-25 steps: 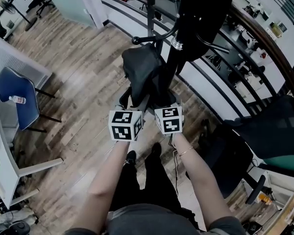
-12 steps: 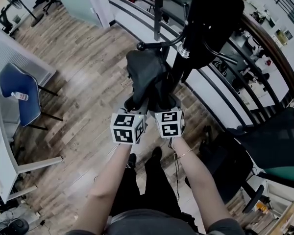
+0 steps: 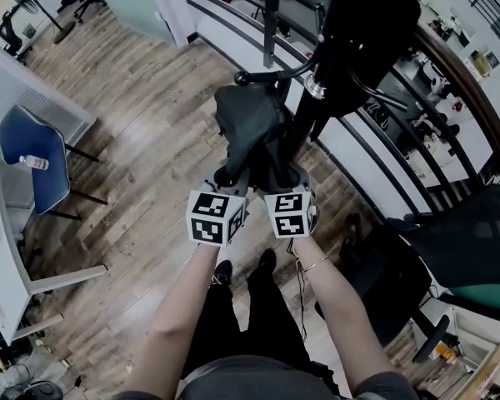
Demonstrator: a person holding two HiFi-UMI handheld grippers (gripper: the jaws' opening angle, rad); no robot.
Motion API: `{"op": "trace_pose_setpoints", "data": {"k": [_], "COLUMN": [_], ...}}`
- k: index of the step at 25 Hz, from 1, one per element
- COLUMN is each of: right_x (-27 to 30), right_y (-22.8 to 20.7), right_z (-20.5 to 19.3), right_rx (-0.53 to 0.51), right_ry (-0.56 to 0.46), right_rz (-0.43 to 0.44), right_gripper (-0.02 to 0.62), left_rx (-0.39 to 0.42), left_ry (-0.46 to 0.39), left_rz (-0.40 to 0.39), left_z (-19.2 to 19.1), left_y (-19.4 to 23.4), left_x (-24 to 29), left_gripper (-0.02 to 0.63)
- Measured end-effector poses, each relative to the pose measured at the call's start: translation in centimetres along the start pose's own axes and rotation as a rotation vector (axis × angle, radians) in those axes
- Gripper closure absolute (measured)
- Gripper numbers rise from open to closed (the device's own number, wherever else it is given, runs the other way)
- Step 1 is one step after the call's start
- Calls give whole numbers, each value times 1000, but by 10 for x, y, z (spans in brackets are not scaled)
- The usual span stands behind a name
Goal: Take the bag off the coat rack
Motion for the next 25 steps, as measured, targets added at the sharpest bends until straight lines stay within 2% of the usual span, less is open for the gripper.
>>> {"op": "trace_pose_setpoints", "data": {"k": [10,25], "right_x": [-21,-58], "right_y": [9,38], "right_z": [-3,-5], "right_rx": [35,73], "right_ry": [21,11], "right_rz": [-29,-46], "right_gripper": [529,541], "left_rx": [20,28], "left_ry": [23,-16], "left_rz": [-48,-63], "left_z": [7,19], "left_y": [3,-1], "left_x": [-12,-48], "left_gripper": [578,580]}}
Point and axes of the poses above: the fingertips, and each gripper's own axes: x forward along the fingers, y to its left, z out of its top, the point moved 9 cm from there along -x, backward along the fingers, and after that the axes turned 15 degrees about x, right-handed, at the moved point
